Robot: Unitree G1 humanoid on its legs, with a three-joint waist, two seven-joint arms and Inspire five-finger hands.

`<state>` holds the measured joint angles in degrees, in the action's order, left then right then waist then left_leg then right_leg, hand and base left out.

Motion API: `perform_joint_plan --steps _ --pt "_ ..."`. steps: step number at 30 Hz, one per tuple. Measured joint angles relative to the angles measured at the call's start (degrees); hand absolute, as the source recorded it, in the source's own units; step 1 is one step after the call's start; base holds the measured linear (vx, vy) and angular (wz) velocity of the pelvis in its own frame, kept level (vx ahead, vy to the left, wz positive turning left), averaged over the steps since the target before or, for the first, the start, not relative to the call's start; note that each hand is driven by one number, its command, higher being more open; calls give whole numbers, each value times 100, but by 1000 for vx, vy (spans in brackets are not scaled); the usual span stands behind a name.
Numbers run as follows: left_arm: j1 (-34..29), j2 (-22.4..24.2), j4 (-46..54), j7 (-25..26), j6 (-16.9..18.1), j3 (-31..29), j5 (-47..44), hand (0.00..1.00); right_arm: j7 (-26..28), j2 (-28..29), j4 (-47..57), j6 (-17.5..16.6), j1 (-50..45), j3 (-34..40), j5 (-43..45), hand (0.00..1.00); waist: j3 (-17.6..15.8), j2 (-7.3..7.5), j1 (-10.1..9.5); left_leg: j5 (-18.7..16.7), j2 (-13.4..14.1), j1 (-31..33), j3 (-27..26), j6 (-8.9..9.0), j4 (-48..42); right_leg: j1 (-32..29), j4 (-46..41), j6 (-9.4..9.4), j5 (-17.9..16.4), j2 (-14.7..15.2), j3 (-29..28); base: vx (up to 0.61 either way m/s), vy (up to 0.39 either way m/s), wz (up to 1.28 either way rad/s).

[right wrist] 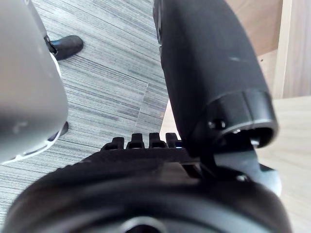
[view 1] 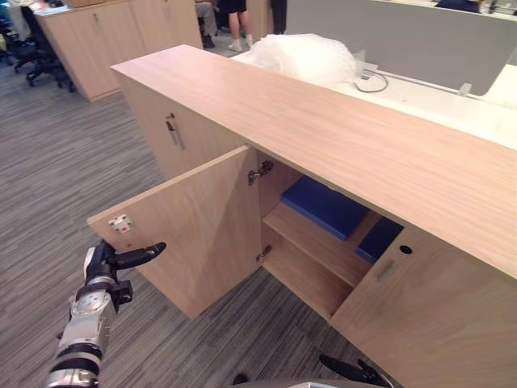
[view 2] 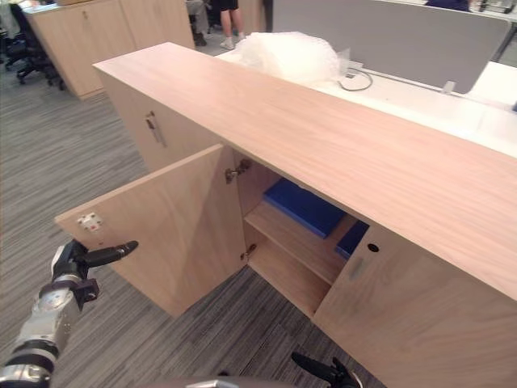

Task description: Walk over to the cabinet, pick up the folder, carry it to the office cabinet, place the folder inside the office cabinet, then close the office cabinet door

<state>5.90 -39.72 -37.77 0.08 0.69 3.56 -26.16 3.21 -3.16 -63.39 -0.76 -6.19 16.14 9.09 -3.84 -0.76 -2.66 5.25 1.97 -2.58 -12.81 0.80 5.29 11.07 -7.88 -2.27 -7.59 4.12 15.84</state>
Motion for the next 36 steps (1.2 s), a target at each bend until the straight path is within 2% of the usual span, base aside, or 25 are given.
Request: perform_joint_plan --steps 2,3,6,8,9,10,12,14,15,17,20,23,27,29,31,32,33,34,35,36 --pt "-94 -334 182 -434 -49 506 462 100 100 -50 -8 -23 2 -163 -5 100 3 -6 -5 32 -44 20 100 -29 26 -1 -48 -32 -20 39 58 -94 13 20" --pt "-178 -371 351 -485 -86 563 603 100 129 -73 -9 -42 1 -221 -9 100 4 -5 -5 48 -66 40 117 -52 26 -8 -48 -47 -29 57 94 -102 35 21" --pt "-889 -354 1668 -566 -139 840 1361 100 171 -130 -26 -72 2 -291 -1 100 4 -2 -16 105 -259 213 239 -138 29 -77 -13 -214 -141 224 160 -113 73 27" --pt "-1467 -287 2825 -691 -143 1420 1889 100 171 -170 -49 -83 3 -389 1 100 3 1 -66 160 -420 308 288 -234 30 -81 76 -327 -222 366 224 -129 95 21" --pt "-1583 -243 3085 -720 -142 1568 2012 100 171 -172 -53 -85 3 -396 1 100 3 1 -78 161 -460 325 292 -244 31 -76 101 -345 -240 400 255 -142 89 14" --pt "-1702 -154 3581 -833 -142 1971 2152 100 171 -168 -56 -87 3 -402 2 100 3 1 -105 174 -530 358 293 -280 31 -73 142 -386 -283 463 284 -158 84 10" --pt "-1700 188 4143 -1096 -139 2635 2177 100 174 -169 -49 -86 32 -461 12 100 2 -14 -56 197 -602 377 289 -305 32 -75 170 -398 -371 539 283 -195 97 5" --pt "-1577 877 4587 -1233 -106 3452 1800 100 170 -148 15 -168 33 -635 14 100 21 -4 54 201 -614 378 286 -301 33 -83 173 -415 -379 550 274 -150 78 -4" --pt "-1485 1086 4638 -1328 -55 3602 1727 100 171 -147 19 -190 33 -687 14 100 26 14 61 203 -613 387 287 -299 33 -89 178 -415 -379 549 274 -101 50 -3" --pt "-987 1616 4960 -1558 294 4365 1532 100 166 -130 27 -203 37 -897 14 100 85 93 115 243 -611 445 290 -304 33 -123 211 -414 -378 538 280 -68 34 0" --pt "-573 1974 5193 -1572 783 4771 1416 100 146 -102 82 -226 57 -987 20 100 114 134 233 289 -615 477 284 -298 34 -122 316 -369 -350 529 276 -5 17 -6" --pt "-366 2036 4843 -1488 810 4772 1417 100 119 -92 99 -228 82 -1143 42 100 125 189 306 288 -654 450 261 -339 33 -98 329 -317 -257 552 262 40 -36 -2" --pt "-538 2090 3855 -1397 773 4689 1418 100 118 -95 105 -225 93 -1293 20 100 94 240 304 197 -624 348 90 -418 28 -115 254 -377 -260 588 102 45 -45 -26" --pt "-838 2367 3148 -1396 692 4261 1266 100 124 -126 133 -219 134 -1303 3 100 47 206 306 91 -487 314 -282 -404 23 -444 -137 -392 -292 590 -87 38 -14 -86" --pt "-938 2575 2679 -1330 596 3848 1008 100 124 -130 140 -207 205 -1323 -12 100 -13 191 295 49 -357 277 -507 -368 25 -689 -496 -394 -290 597 242 19 -11 -75" --pt "-965 2690 2299 -1259 523 3492 748 100 123 -121 140 -174 215 -1326 -12 100 -75 272 313 7 -313 201 -603 -312 26 -666 -512 -393 -291 624 657 46 -38 -65" --pt "-977 2782 1877 -1176 473 3108 515 100 120 -119 119 -135 212 -1269 -6 100 -112 363 313 -47 -292 105 -702 -258 25 -547 -347 -385 -288 598 720 60 -43 -49" --pt "-1001 2826 1658 -1112 454 2894 407 100 121 -121 92 -108 210 -1225 -1 100 -114 381 312 -78 -275 71 -759 -249 -11 -485 -235 -365 -276 571 701 63 -46 -48" --pt "-1015 2903 1192 -1037 416 2401 268 100 127 -113 -8 -97 217 -1111 1 100 -119 434 307 -333 -167 177 -891 -201 -422 -405 -60 -309 -219 520 648 41 -60 -52" --pt "-1036 2974 879 -987 327 1999 32 100 154 -119 -37 -78 222 -1050 4 100 -157 411 298 -734 73 461 -997 -165 -1187 -382 14 -261 -174 425 594 40 -129 -81"
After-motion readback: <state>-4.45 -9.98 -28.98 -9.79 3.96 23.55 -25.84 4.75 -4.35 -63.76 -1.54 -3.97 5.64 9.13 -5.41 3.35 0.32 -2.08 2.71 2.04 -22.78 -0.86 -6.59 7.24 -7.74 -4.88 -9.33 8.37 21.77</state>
